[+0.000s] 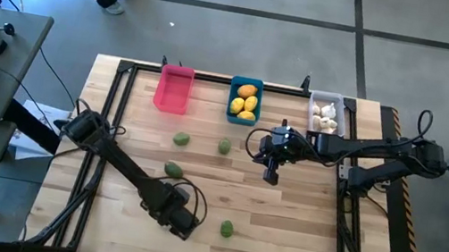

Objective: Sort produce into baskets
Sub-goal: Put the lemon into the blue bin

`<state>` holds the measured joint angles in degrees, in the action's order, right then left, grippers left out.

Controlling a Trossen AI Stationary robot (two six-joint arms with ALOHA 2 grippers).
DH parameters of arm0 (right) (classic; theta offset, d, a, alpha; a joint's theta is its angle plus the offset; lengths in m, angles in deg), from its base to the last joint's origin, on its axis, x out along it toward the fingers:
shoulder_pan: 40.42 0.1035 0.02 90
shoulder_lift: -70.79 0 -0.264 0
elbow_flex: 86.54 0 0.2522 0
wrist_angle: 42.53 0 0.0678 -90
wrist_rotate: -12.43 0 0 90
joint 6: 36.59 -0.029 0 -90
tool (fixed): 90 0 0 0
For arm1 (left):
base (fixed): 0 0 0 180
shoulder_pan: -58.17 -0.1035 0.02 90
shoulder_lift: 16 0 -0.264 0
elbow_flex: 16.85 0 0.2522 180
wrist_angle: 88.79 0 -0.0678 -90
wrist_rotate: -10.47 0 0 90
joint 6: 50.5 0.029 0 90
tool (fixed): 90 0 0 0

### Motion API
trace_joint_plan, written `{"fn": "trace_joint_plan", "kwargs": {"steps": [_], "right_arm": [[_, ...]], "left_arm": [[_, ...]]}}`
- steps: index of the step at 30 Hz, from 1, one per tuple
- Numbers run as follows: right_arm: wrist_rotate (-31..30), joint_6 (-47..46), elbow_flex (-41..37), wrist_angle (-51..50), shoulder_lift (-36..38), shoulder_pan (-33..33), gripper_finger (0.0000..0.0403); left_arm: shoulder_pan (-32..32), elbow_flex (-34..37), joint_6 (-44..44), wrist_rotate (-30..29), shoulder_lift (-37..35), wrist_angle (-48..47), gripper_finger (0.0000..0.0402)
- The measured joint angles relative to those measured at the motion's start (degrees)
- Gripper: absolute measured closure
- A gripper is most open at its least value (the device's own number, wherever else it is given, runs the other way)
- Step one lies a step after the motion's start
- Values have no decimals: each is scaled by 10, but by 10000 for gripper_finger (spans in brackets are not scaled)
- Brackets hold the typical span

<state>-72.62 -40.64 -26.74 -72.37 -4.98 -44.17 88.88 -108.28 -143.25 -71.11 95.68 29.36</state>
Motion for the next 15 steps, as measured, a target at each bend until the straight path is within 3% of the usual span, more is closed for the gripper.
{"fn": "trace_joint_plan", "kwargs": {"steps": [9, 15], "right_arm": [[0, -4, 0, 0, 0, 0, 370], [0, -4, 0, 0, 0, 0, 370]], "left_arm": [[3, 0, -124, -36, 0, -23, 179], [-4, 0, -152, -64, 0, -17, 179]]}}
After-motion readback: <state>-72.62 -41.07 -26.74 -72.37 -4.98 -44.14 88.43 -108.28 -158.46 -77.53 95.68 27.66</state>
